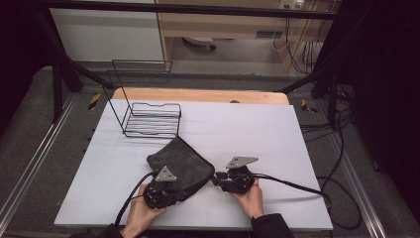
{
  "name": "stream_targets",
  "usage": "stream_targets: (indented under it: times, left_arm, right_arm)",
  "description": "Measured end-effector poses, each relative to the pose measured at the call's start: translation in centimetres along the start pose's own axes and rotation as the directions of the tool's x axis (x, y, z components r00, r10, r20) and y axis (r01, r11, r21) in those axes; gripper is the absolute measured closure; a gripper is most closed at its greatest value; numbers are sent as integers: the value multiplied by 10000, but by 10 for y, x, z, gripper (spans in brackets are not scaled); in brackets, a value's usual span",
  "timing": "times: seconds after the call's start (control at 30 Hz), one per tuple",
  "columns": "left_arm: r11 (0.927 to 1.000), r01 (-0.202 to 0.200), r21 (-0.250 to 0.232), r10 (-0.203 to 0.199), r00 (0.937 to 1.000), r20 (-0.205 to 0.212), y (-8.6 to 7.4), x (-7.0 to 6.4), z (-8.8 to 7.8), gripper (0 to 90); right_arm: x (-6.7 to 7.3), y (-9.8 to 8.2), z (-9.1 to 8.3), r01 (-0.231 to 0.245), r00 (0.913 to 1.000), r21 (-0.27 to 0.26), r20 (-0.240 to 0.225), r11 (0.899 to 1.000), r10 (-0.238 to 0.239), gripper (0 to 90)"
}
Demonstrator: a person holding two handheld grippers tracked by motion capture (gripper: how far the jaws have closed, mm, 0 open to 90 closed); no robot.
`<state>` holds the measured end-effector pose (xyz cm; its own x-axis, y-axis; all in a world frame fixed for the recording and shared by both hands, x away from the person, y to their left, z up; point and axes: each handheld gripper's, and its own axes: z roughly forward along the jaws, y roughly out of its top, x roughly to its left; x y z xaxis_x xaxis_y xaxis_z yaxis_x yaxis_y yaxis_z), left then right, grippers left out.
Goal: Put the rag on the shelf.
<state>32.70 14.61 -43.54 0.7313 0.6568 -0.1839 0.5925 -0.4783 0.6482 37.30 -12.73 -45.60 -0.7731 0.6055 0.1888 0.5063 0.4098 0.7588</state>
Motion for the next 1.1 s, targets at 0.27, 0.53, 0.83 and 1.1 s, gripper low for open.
stream_targets:
  times: [0.27,0.53,0.83,1.1]
  left_arm:
    - [10000,-18,88,17,9999,158,-3,4,-8,801]
    - [9982,-397,439,386,9989,263,-16,9,-25,799]
    - [9977,-605,303,598,9979,232,-29,9,-39,747]
    - [9983,37,-584,-55,9995,-322,-25,21,-58,415]
  right_arm:
    - [2,2,-6,-150,9998,32,-96,9999,151,900]
    - [21,1,-17,-189,9969,297,-762,9994,211,900]
    - [30,-5,-22,-194,9965,520,-801,9985,235,694]
    - [13,13,-19,-600,9962,-242,-643,9979,583,478]
